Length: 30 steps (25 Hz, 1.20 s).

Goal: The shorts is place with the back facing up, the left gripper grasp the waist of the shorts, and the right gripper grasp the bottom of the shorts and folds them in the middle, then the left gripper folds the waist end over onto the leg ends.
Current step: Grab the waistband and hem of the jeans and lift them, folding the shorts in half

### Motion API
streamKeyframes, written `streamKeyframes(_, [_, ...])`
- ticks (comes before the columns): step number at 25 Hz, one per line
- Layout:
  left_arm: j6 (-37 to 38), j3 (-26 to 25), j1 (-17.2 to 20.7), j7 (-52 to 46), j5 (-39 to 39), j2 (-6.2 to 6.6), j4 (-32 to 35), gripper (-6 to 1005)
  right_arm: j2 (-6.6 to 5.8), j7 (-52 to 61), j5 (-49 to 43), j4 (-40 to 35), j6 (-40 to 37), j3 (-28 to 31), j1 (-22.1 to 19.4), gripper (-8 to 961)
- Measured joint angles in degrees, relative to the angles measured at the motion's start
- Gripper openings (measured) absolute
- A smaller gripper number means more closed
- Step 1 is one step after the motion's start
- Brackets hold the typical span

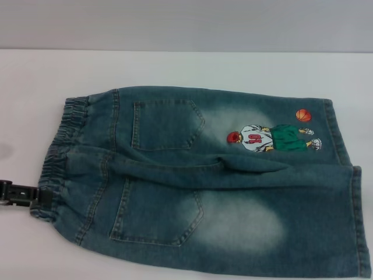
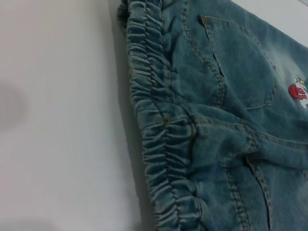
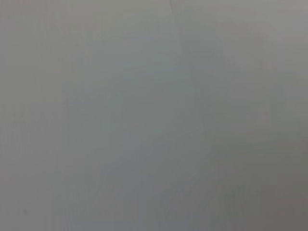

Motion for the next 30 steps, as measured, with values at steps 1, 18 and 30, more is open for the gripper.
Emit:
streamKeyframes(1, [-0.4, 0.0, 0.0, 0.0, 0.0, -0.07, -0.1, 774, 0.0, 0.0, 0.0, 0.0, 0.0, -0.1, 0.0, 592])
streamKeyframes(18, [-2.9, 0.0, -2.0, 0.2, 4.6, -0.47, -2.7, 768, 0.0, 0.0, -0.3, -0.1, 0.4, -0.4, 0.0, 591])
streamKeyframes(30, [-0.6, 0.2, -3.9, 0.4, 4.6, -0.69, -2.8, 764, -0.03, 0.0, -0.3, -0.7, 1.6, -0.2, 0.2, 592])
